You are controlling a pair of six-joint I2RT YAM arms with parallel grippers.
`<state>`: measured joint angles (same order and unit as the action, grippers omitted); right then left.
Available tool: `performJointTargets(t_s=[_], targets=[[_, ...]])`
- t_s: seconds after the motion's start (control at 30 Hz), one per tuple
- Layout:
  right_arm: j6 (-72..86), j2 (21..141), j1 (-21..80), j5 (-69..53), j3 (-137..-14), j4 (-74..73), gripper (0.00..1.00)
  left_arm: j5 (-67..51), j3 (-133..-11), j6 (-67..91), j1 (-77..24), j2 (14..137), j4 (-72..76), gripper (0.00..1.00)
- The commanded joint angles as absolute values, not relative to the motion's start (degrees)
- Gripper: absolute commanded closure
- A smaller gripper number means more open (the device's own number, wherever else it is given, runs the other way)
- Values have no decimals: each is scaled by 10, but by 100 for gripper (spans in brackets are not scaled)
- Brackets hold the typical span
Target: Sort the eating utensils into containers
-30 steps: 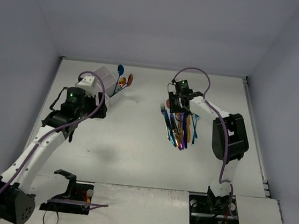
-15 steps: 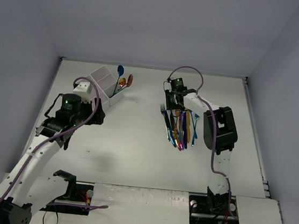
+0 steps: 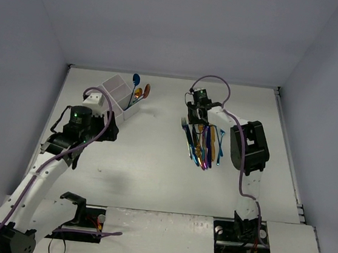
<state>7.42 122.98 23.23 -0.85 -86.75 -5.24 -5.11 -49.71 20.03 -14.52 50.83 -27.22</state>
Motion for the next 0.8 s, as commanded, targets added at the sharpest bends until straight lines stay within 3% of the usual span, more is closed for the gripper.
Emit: performJointTargets(t_s=[0.0,0.43,0.77], targets=[[80,1213,231,21,-838,-112,75,-61,-511,202,-147,514,-252,29],[90,1218,239,34,-840,-152,86,-69,-510,203,-147,516,-255,28],[100,1209,240,25,-832,-178,85,-72,-511,204,-147,511,-257,29]])
